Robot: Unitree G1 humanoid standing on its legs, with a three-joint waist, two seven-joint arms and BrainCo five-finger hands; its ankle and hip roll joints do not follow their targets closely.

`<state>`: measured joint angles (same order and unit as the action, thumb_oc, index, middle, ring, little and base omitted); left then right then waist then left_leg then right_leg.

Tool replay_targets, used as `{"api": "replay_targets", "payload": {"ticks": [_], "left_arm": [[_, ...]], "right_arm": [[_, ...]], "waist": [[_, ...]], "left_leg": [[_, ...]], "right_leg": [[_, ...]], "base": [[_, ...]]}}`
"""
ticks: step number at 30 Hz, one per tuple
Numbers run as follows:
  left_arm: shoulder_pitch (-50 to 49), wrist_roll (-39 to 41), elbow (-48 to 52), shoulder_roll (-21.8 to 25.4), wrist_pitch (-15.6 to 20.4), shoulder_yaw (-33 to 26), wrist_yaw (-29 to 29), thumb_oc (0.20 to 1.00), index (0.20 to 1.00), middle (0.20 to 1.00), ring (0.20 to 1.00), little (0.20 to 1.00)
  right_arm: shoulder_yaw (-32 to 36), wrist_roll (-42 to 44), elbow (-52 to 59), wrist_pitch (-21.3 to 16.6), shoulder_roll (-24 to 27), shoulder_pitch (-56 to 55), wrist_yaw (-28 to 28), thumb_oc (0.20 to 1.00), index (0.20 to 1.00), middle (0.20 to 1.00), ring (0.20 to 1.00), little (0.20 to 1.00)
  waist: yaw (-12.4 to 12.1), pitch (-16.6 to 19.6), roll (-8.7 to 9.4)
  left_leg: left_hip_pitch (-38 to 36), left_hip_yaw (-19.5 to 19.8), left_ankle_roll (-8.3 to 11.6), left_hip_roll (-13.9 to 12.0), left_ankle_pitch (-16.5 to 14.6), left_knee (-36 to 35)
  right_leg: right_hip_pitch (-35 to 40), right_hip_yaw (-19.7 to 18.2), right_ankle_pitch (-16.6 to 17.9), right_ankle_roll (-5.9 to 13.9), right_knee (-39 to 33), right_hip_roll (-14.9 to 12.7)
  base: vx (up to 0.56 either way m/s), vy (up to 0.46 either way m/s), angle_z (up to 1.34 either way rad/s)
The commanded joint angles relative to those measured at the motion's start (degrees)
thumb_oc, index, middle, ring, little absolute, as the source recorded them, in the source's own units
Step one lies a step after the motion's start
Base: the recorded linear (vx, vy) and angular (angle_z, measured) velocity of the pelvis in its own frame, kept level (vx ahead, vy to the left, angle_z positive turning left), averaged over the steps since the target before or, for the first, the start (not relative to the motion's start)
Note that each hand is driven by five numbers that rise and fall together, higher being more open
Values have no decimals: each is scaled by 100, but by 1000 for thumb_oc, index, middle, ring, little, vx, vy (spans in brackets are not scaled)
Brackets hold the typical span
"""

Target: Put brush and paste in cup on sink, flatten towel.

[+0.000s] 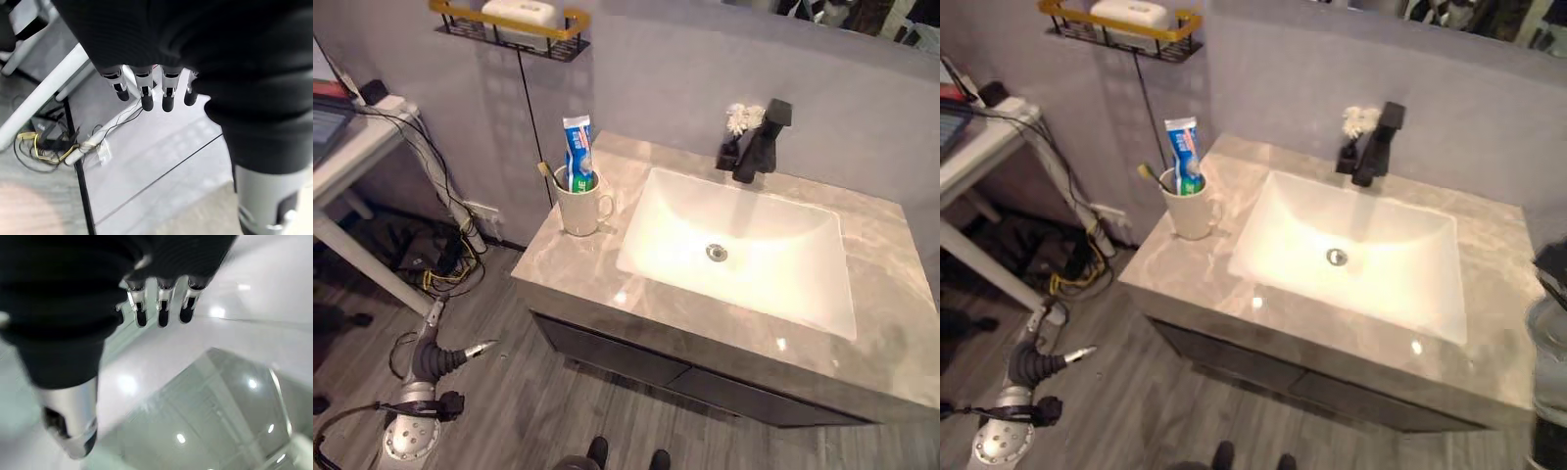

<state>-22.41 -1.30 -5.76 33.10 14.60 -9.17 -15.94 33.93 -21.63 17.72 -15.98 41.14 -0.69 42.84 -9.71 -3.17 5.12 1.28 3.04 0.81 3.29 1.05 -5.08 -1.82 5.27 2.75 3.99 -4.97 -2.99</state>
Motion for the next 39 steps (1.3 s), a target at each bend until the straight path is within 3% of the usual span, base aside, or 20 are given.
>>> {"api": "replay_targets", "payload": {"ticks": [1,4,10,13,14,15,17,18,20,21,23,24,25,28,31,32,33,38,39], "left_arm": [[-170,-177,-71,120,213,-82,-91,1000,1000,1000,1000,1000],[-339,-190,-145,-56,159,-99,38,1000,1000,1000,1000,1000],[-478,-269,-160,-183,174,-53,53,1000,1000,1000,1000,1000],[-549,-228,-124,-203,130,0,-5,1000,1000,1000,1000,1000],[-481,-142,-165,-176,95,-10,-1,1000,1000,1000,1000,1000],[-480,-138,-170,-172,95,-28,0,1000,1000,1000,1000,1000],[-386,-83,-192,-194,75,4,-25,1000,1000,1000,1000,1000],[-260,-55,-151,-160,102,52,43,1000,1000,1000,1000,1000],[-194,25,86,-237,147,27,100,1000,1000,1000,1000,1000],[-196,26,89,-238,146,17,101,1000,1000,1000,1000,1000],[-81,190,204,-263,188,79,175,1000,1000,1000,1000,1000],[33,417,374,-260,240,104,254,1000,1000,1000,1000,1000],[26,427,381,-258,236,89,261,1000,1000,1000,1000,1000],[207,789,708,-216,421,128,567,1000,1000,1000,1000,1000],[305,1001,872,-145,449,129,723,1000,1000,1000,1000,1000],[394,1131,954,-124,441,156,892,1000,1000,1000,1000,1000],[417,1462,1139,-186,415,180,1068,1000,1000,1000,1000,1000],[351,2161,1681,-98,383,134,1559,1000,1000,1000,1000,1000],[395,2314,1799,-15,359,136,1656,875,875,875,875,875]], "right_arm": [[528,-428,56,71,-125,23,373,1000,1000,1000,1000,1000],[1033,-689,-59,258,-430,-416,742,1000,1000,1000,1000,1000],[1116,-539,-1005,660,-879,-1055,1081,1000,1000,1000,1000,1000],[627,589,-2647,485,-1237,-1102,1141,1000,1000,1000,1000,1000],[117,1671,-4340,343,-1322,-970,985,1000,1000,1000,1000,1000],[90,1727,-4423,294,-1282,-936,969,1000,1000,1000,1000,1000],[-213,2693,-5724,147,-1384,-724,705,1000,1000,1000,1000,1000],[-562,3329,-6844,145,-1568,-667,218,1000,1000,1000,1000,1000],[-1079,3978,-7960,297,-1695,-532,-423,1000,1000,1000,1000,1000],[-1095,4011,-8004,276,-1676,-509,-451,1000,1000,1000,1000,1000],[-1478,4280,-8791,590,-1894,-385,-1022,1000,1000,1000,1000,1000],[-1870,4376,-9176,781,-2037,-293,-1447,1000,1000,1000,1000,1000],[-1881,4386,-9202,774,-2029,-275,-1466,1000,1000,1000,1000,1000],[-3112,3707,-9451,1140,-2479,-138,-2447,1000,1000,1000,1000,1000],[-3569,3218,-9505,1275,-2563,-43,-2746,1000,1000,1000,1000,1000],[-4202,2644,-9532,1359,-2655,80,-3191,1000,1000,1000,1000,1000],[-4575,2082,-9363,1410,-2561,198,-3240,1000,1000,1000,1000,1000],[-5089,1461,-9116,1394,-2417,443,-3453,1000,1000,1000,1000,1000],[-5046,1400,-9091,1399,-2371,433,-3464,1000,1000,1000,1000,1000]], "waist": [[33,452,81],[319,459,-23],[609,326,-129],[653,102,-181],[581,-120,-204],[584,-141,-192],[507,-282,-225],[602,-309,-231],[547,-356,-258],[558,-354,-261],[546,-447,-298],[596,-576,-301],[611,-583,-305],[602,-715,-305],[599,-700,-290],[532,-634,-272],[456,-529,-262],[442,-365,-399],[471,-357,-432]], "left_leg": [[98,-144,-146,-53,-49,8],[33,-266,-191,-31,-99,8],[-92,-483,-290,35,-149,8],[-318,-575,-394,88,-271,8],[-525,-604,-453,141,-303,8],[-539,-614,-455,145,-305,8],[-639,-596,-486,166,-296,11],[-681,-429,-506,230,-278,43],[-717,-451,-542,359,-362,50],[-707,-447,-543,353,-367,57],[-735,-329,-553,431,-427,134],[-785,-156,-556,548,-535,298],[-783,-148,-557,541,-547,316],[-826,145,-511,697,-676,524],[-817,348,-479,763,-804,679],[-860,469,-432,771,-909,721],[-891,509,-420,766,-1001,741],[-973,643,-345,620,-991,597],[-955,689,-306,566,-941,541]], "right_leg": [[-57,86,395,383,160,-365],[-131,-86,406,393,246,-378],[-343,-352,408,400,615,-416],[-532,-438,306,395,1183,-401],[-755,-429,389,367,1828,-422],[-770,-443,374,367,1877,-423],[-911,-361,367,337,2335,-378],[-1033,-648,146,230,2409,147],[-1236,-583,157,184,2128,309],[-1231,-576,172,183,2106,313],[-1454,-607,417,219,1889,373],[-1645,-733,749,317,1552,419],[-1622,-724,767,321,1519,421],[-1833,-1015,1161,406,924,314],[-1782,-1178,1195,453,847,261],[-1644,-1264,1158,475,688,215],[-1565,-1217,1270,463,598,109],[-1477,-1100,1238,397,653,136],[-1469,-1037,1190,367,681,136]], "base": [[-27,70,-28],[-12,60,-15],[-58,86,-25],[-77,165,-31],[-47,164,-29],[-85,155,-19],[-39,94,-2],[21,118,-8],[38,101,48],[10,49,71],[69,17,14],[103,20,22],[128,12,57],[123,-37,63],[130,-89,77],[226,-125,94],[230,-124,102],[188,-107,45],[70,-113,65]]}}
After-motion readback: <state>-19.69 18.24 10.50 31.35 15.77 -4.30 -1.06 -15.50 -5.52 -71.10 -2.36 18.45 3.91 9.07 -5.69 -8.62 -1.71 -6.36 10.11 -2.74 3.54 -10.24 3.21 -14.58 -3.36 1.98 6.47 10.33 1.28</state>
